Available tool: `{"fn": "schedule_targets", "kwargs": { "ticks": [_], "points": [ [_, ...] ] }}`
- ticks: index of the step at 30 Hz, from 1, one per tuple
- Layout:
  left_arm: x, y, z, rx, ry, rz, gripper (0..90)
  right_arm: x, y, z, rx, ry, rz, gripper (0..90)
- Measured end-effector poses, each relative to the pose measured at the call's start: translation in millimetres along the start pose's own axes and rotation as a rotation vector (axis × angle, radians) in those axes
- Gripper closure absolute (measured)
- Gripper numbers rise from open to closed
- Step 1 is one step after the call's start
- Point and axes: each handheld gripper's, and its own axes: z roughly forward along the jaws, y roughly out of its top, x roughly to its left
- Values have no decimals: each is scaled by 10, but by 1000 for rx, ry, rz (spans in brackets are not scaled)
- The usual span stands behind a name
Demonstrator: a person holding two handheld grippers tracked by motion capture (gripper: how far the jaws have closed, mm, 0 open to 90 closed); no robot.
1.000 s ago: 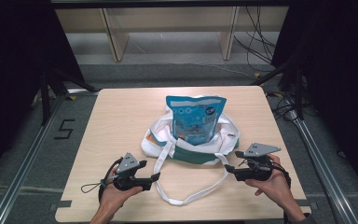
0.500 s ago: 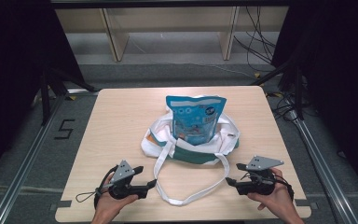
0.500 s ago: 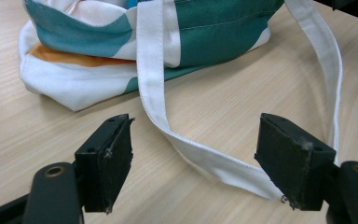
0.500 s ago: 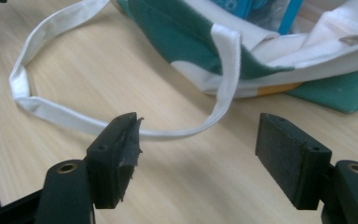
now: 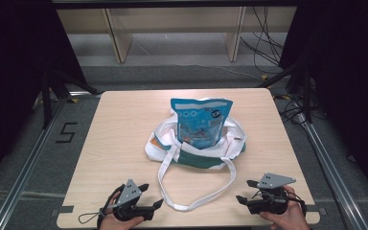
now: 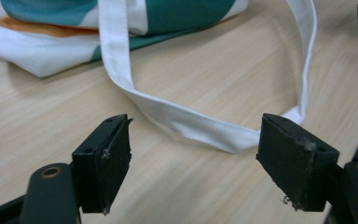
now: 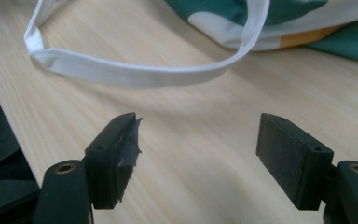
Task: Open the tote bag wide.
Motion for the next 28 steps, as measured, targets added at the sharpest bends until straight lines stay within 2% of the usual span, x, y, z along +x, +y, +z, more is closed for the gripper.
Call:
{"fn": "schedule_targets", "kwargs": {
  "ticks": [1, 2, 3, 4, 7, 8, 9, 10, 15, 16, 17, 19, 20, 23, 24, 25, 26, 28],
  "points": [
    [0, 0, 0, 0, 0, 0, 249, 0, 0, 0, 0, 0, 0, 305],
    [-25, -16, -17, 27, 7, 22, 249, 20, -41, -2, 10, 4, -4, 305],
    [-25, -16, -17, 27, 7, 22, 247, 26, -54, -3, 17, 4, -9, 305],
    [-42, -22, -7, 7, -7, 10, 247, 26, -54, -3, 17, 4, -9, 305],
    [-71, -24, 3, 5, -11, 1, 230, 29, -75, -14, 5, 1, -18, 305],
    [-46, -14, 3, 18, -8, 51, 229, 34, -72, -15, 10, 3, -11, 306],
    [-46, -14, 3, 18, -8, 51, 229, 34, -72, -15, 10, 3, -11, 306],
    [-57, -16, 5, 17, -4, 21, 227, 30, -72, -11, 13, 1, -10, 306],
    [-47, -11, 9, 11, 0, 17, 225, 31, -65, 0, 19, 16, -26, 306],
    [-19, -2, -2, 36, 6, 65, 225, 53, -69, 1, 16, 6, -10, 306],
    [-45, -5, 13, 17, -1, 40, 225, 35, -67, 6, 14, 6, -30, 307],
    [-41, -10, 19, 19, -5, 43, 225, 32, -67, 6, 14, 6, -33, 306],
    [-53, -12, 26, 21, -4, 30, 225, 27, -64, 1, 15, 4, -33, 306],
    [-51, -12, 24, 28, -2, 28, 224, 22, -63, 1, 17, 7, -35, 306],
    [-43, -11, 17, 24, 1, 37, 225, 26, -65, 2, 14, -1, -29, 307],
    [-29, -5, 2, 45, 11, 53, 225, 26, -64, 5, 13, 0, -31, 307],
    [-39, -7, 9, 34, 7, 31, 225, 27, -64, 6, 14, 4, -29, 307],
    [-30, -6, 11, 37, 8, 33, 225, 26, -64, 5, 13, 3, -32, 307]
  ]
}}
